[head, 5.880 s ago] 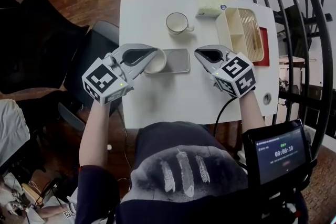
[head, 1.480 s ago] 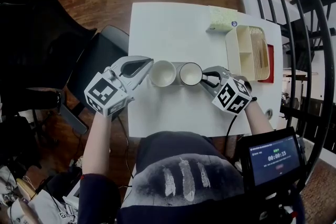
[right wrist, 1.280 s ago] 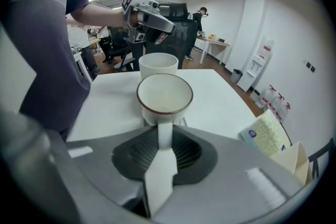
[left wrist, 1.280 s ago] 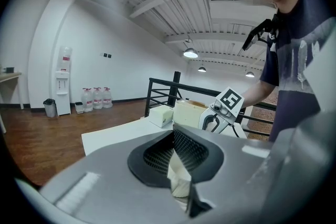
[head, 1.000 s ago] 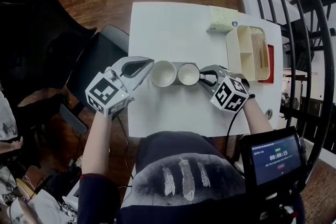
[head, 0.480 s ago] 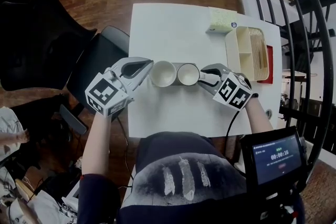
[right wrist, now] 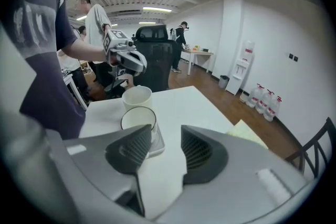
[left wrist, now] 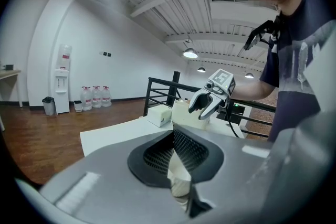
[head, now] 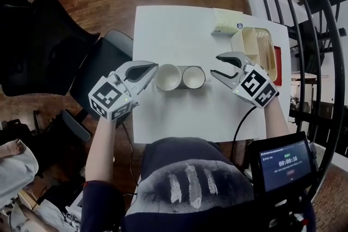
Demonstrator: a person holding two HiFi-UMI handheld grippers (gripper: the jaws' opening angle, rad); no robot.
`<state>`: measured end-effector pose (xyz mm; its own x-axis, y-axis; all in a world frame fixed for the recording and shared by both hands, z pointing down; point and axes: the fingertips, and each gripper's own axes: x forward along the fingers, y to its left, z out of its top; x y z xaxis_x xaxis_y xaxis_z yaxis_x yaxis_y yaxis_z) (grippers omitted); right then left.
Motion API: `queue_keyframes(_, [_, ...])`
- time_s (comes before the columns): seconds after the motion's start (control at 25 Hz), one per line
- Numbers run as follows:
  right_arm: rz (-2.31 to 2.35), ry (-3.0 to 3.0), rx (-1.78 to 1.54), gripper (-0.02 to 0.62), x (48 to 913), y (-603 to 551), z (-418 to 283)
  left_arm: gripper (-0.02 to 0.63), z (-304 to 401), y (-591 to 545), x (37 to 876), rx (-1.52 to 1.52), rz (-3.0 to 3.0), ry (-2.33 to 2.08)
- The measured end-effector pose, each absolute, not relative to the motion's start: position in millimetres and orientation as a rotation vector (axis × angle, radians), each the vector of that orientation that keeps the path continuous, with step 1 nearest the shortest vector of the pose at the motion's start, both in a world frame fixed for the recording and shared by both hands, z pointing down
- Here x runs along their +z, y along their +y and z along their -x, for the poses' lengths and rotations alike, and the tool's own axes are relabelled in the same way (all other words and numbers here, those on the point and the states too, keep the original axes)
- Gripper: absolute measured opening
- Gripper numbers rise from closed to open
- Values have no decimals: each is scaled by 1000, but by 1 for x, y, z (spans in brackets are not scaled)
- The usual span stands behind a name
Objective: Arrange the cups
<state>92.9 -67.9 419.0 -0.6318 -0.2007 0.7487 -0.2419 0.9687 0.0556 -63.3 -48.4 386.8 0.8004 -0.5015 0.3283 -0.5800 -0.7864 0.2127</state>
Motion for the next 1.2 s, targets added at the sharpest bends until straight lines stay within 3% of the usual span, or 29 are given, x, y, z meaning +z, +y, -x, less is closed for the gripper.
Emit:
queue_keyframes(0.24, [-76,-2096,28,176,452,-37,-97,15,61,-47,382,378,-2696,-829])
queue_keyframes(0.52, [-192,-2117,-43,176,447,-63,-92,15,60,-50,383,398,-2702,-822])
queue_keyframes(0.56, [-207,-2131,-51,148,442,-68,-90,15,58,-50,382,395,-2708,-817])
queue_keyframes(0.6, [-222,-2150,-50,36,438,-73,-88,15,55,-51,381,393,-2713,-810])
queue_keyframes(0.64, [-233,-2174,-38,3,433,-77,-85,15,53,-52,380,394,-2718,-803])
queue_keyframes(1.2, [-273,-2374,55,3,407,-73,-48,15,44,-52,382,389,-2719,-776])
